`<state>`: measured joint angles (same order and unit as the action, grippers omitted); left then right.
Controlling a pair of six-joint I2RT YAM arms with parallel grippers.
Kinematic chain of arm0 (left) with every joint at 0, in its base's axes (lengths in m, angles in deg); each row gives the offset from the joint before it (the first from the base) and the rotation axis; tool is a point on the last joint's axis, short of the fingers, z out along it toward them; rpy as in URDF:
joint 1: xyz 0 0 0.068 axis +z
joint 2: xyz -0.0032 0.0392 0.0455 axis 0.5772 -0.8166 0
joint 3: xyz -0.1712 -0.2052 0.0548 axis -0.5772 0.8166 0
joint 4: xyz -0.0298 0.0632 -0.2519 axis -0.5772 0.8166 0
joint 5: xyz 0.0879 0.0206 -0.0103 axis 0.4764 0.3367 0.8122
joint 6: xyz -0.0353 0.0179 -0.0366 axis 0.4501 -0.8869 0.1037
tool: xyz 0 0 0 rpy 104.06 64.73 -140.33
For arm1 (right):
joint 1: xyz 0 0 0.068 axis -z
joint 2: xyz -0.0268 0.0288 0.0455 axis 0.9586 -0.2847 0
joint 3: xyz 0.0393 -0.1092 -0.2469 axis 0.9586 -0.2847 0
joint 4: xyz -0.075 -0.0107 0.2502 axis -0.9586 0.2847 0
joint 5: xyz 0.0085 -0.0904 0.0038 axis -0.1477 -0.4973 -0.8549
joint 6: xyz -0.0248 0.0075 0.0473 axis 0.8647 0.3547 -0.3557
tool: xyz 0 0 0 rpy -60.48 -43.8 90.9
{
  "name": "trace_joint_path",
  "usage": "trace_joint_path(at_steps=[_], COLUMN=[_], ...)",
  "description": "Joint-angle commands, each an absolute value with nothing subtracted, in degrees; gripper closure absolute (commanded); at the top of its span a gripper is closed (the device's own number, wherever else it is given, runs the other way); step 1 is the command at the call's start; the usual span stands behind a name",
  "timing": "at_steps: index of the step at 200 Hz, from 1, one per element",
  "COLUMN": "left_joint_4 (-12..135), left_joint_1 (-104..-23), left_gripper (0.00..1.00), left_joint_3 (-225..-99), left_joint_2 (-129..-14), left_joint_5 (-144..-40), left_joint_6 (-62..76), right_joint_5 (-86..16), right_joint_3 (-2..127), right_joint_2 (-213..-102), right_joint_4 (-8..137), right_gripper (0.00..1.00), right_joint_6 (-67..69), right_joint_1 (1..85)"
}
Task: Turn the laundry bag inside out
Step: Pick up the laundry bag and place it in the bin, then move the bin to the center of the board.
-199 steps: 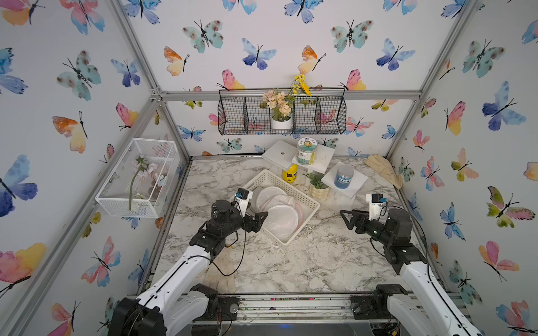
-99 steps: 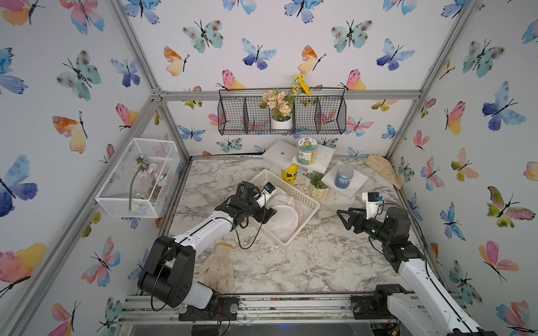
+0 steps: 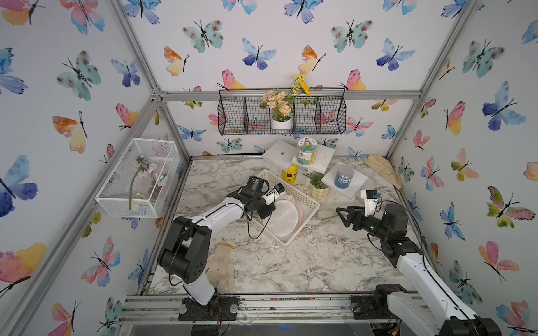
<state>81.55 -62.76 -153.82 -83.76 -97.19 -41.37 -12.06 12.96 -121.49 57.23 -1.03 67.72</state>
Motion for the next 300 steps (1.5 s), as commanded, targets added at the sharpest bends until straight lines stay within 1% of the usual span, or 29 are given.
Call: trace_joint_path(at_steps=[1,23,38,65,91,110,127,160,232,249,263,280,300], left_joint_4=[85.84,84.69,82.10,76.10,72.09,72.46,73.22,73.34,76.51,76.92,77.34,77.49,78.11], left_joint_1=[-62.96,-62.86,-62.69,-62.02,-61.36,-61.10,-60.98,-60.67,-59.57,-58.65,-57.96,-57.75,-57.75], left_gripper=[1.00,1.00,1.00,1.00,1.00,1.00,1.00,1.00,1.00,1.00,1.00,1.00,1.00], left_joint_3=[-154.99,-153.46,-151.59,-147.44,-144.26,-144.12,-144.77,-146.23,-152.04,-152.98,-153.32,-153.10,-153.37], left_joint_2=[-81.72,-75.97,-70.66,-60.46,-52.11,-47.99,-45.40,-41.61,-40.88,-41.32,-41.78,-42.43,-43.47], left_joint_5=[-100.47,-100.56,-99.49,-96.16,-92.27,-88.56,-85.10,-79.07,-76.86,-77.39,-78.10,-78.27,-79.60], left_joint_6=[-42.21,-39.87,-36.63,-29.27,-23.31,-20.46,-18.11,-12.09,1.91,7.63,13.32,20.79,31.27], right_joint_5=[-11.25,-14.72,-18.54,-25.20,-26.53,-27.35,-28.97,-30.90,-31.56,-32.72,-34.68,-37.20,-41.41], right_joint_3=[14.95,16.22,17.66,20.32,22.45,23.00,24.57,26.52,36.50,37.12,36.11,33.68,30.04], right_joint_2=[-121.88,-123.56,-125.57,-130.41,-136.49,-140.49,-144.71,-151.27,-164.62,-164.19,-161.37,-155.46,-146.87], right_joint_4=[57.09,60.73,63.69,65.82,63.26,58.87,57.11,51.78,41.07,41.68,43.78,47.26,52.01], right_gripper=[0.22,0.26,0.28,0.27,0.25,0.25,0.25,0.25,0.26,0.24,0.22,0.19,0.17], right_joint_6=[0.11,-0.62,-2.05,-8.54,-14.99,-18.57,-21.04,-24.90,-29.78,-28.60,-25.37,-17.64,-5.48], right_joint_1=[67.10,65.27,62.11,55.29,49.26,44.84,41.62,37.88,34.66,34.61,34.59,34.54,34.57])
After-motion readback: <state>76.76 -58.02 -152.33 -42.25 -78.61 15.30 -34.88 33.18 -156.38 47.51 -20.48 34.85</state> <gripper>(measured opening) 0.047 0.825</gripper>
